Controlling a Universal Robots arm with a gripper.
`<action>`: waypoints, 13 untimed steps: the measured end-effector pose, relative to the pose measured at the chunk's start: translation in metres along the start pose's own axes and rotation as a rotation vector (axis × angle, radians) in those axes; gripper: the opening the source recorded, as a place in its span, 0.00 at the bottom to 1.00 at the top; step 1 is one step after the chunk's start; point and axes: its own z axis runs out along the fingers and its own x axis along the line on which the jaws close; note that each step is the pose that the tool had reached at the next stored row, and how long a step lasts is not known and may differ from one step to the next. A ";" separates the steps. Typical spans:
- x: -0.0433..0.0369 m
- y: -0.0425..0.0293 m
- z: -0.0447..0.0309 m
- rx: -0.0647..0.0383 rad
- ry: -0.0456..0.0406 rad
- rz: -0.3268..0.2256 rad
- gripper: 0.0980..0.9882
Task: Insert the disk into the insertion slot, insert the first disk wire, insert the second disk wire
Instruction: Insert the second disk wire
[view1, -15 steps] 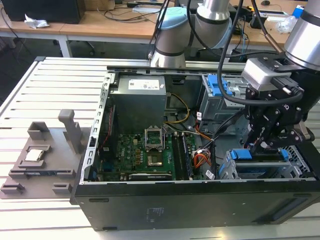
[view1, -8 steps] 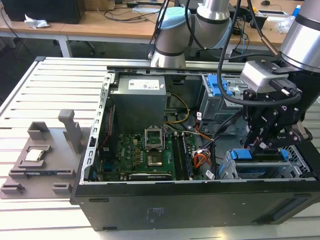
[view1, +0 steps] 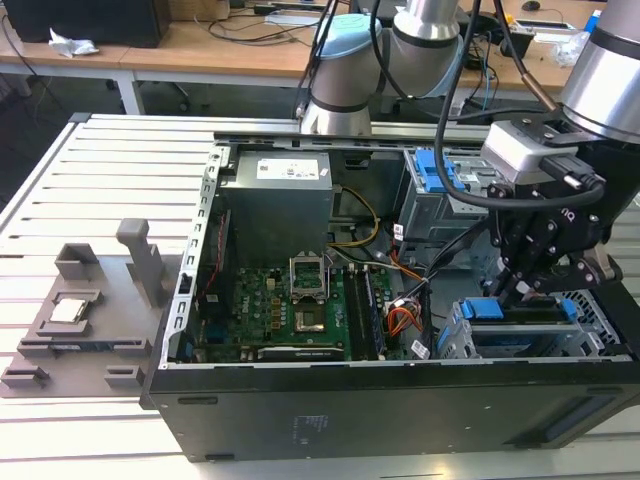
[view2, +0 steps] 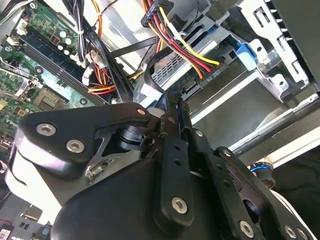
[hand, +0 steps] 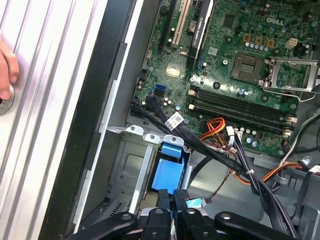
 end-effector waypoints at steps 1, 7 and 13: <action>0.0006 -0.0009 -0.0036 0.000 -0.0002 0.000 0.06; 0.0021 -0.0050 -0.0060 0.002 -0.0429 0.020 0.06; 0.0025 -0.0068 -0.0043 -0.006 -0.0463 0.125 0.06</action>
